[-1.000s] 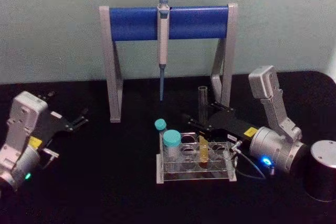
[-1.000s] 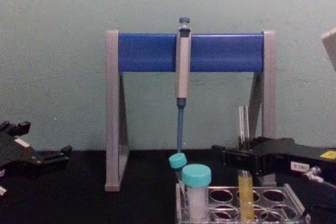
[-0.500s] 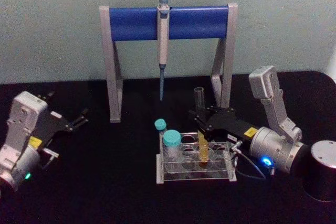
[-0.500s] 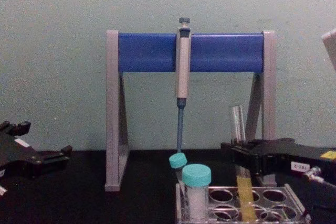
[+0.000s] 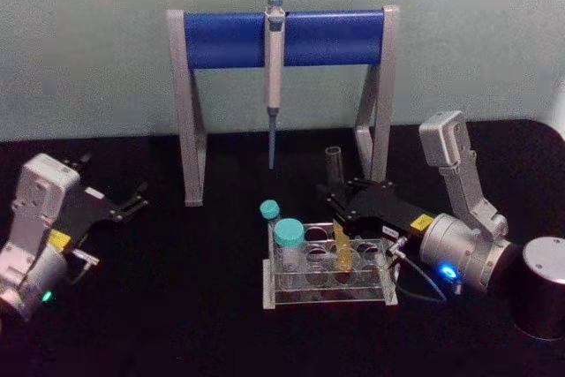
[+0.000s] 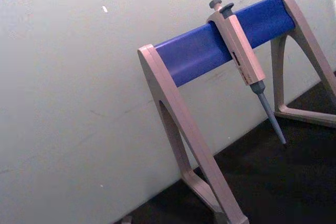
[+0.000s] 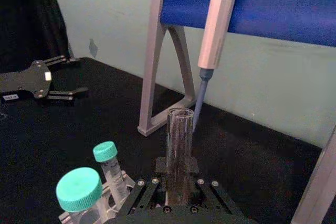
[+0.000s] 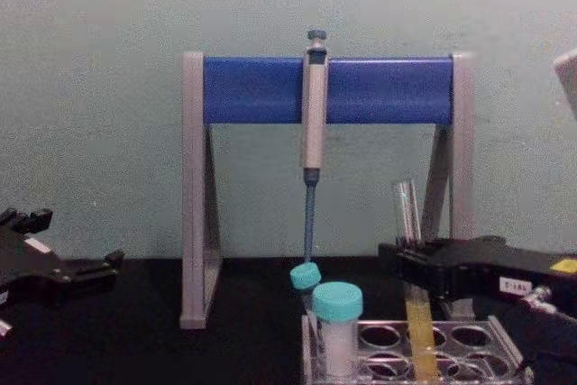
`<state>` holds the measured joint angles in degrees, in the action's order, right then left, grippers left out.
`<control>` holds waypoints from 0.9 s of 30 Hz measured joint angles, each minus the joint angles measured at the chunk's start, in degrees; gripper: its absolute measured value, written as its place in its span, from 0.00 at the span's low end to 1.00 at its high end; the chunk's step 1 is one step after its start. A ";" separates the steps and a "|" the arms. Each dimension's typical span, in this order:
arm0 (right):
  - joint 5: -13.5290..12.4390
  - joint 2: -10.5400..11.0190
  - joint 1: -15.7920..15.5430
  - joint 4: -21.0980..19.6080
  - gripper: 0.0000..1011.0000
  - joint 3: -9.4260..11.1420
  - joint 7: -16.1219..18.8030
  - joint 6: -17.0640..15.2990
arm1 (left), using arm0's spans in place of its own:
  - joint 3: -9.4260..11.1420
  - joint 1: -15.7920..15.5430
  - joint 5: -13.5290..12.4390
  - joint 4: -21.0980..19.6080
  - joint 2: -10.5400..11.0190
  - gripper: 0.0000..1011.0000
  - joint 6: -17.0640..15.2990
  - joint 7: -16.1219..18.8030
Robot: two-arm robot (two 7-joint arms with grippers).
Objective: Pick up the test tube from the test tube rack, shake it, then place it back into the test tube rack.
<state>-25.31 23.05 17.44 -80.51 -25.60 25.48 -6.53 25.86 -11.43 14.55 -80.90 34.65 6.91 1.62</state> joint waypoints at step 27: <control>1.32 0.20 -4.83 -3.33 0.22 3.05 0.76 9.23 | 0.00 0.00 0.00 0.01 0.00 1.00 0.00 0.00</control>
<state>-23.98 23.25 12.61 -83.84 -22.56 26.24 2.70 25.86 -11.43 14.55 -80.90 34.64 6.91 1.62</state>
